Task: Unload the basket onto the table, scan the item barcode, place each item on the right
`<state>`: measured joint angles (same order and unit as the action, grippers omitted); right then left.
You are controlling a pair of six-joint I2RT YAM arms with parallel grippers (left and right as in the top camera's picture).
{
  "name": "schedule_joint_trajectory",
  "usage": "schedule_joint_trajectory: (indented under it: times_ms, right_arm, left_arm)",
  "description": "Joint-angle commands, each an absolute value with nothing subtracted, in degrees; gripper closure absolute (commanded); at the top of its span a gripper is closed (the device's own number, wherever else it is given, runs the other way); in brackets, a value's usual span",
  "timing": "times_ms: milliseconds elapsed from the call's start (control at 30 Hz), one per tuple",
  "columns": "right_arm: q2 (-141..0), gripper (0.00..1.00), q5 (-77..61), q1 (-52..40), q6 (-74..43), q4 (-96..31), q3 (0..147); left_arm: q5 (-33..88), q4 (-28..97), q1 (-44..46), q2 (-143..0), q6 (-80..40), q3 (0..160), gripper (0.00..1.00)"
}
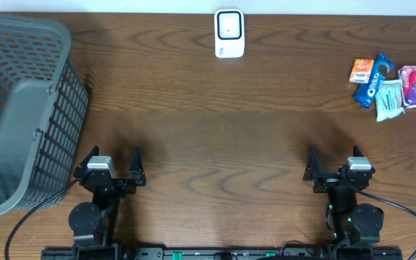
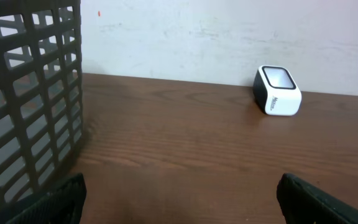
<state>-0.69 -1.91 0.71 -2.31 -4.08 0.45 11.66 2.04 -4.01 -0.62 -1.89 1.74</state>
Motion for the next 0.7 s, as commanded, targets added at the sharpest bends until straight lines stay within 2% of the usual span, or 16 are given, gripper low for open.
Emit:
schedule_joint_trajectory:
  times_ms: [0,667]
  right_arm:
    - [-0.3,0.01,-1.8,1.4,-1.6,-4.3,0.3]
    - [-0.3,0.01,-1.8,1.4,-1.6,-4.3,0.3]
  left_arm:
    - [11.4,3.5,-3.7,-0.1,-2.0,0.2,0.02]
    - [11.4,3.1,-3.7,-0.1,-2.0,0.2,0.02]
